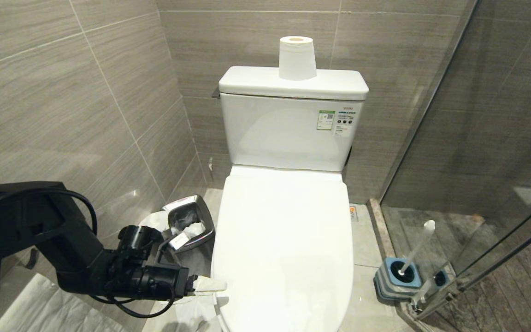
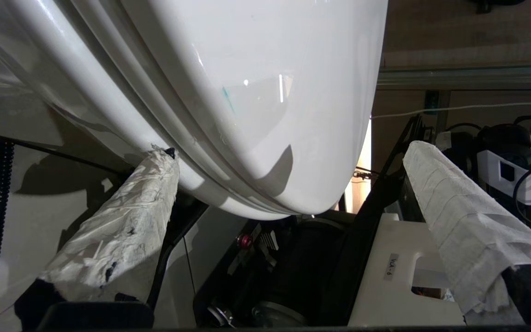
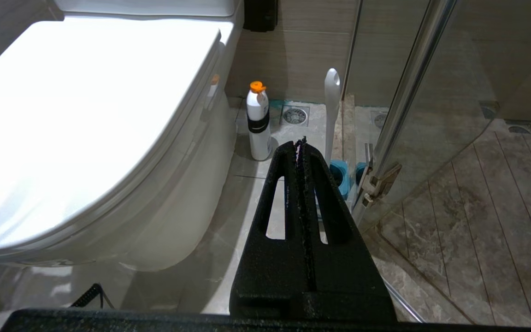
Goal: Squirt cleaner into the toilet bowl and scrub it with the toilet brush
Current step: Use the left hand to lift the toilet lid slightly
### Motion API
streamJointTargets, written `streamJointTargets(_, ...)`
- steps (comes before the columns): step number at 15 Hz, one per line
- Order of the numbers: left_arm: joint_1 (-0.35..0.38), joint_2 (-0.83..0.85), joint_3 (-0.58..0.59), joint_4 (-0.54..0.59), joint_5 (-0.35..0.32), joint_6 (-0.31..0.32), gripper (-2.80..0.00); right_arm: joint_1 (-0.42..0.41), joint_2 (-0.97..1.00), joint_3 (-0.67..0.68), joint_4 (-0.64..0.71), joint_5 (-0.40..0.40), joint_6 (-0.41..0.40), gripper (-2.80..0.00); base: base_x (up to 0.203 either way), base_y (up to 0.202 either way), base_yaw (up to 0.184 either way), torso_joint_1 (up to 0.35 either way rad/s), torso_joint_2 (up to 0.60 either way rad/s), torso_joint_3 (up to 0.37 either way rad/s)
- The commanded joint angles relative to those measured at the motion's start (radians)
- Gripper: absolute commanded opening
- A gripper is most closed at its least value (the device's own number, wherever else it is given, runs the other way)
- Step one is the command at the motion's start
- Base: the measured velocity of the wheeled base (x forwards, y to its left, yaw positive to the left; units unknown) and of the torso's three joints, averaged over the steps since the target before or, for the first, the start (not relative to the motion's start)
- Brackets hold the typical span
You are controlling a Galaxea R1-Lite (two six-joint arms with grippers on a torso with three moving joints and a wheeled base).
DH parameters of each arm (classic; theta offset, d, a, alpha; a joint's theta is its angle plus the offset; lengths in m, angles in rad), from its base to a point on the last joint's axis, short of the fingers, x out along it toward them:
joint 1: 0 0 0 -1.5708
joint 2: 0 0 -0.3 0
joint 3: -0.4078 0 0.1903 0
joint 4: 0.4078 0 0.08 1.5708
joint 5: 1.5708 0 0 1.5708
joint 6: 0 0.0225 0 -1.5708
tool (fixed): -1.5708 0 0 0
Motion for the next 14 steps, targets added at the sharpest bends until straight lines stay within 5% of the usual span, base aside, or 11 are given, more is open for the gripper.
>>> streamJointTargets(1,-0.006,-0.001,0.01,-0.003,-0.001,0.003,0.0,0.0,0.0,-0.001,0.0,0.0,0.001,-2.8,0.0,0.0,0.0,0.0,0.0,0.0)
streamJointTargets(4,-0.019,0.0,0.009,-0.018,0.075,0.011,0.0,0.0,0.0,0.0,0.0,0.0,0.001,-2.8,0.0,0.0,0.0,0.0,0.0,0.0)
streamJointTargets(14,-0.022,-0.016,0.042,-0.019,0.07,0.011,0.0,0.0,0.0,-0.001,0.0,0.0,0.001,-2.8,0.0,0.0,0.0,0.0,0.0,0.0)
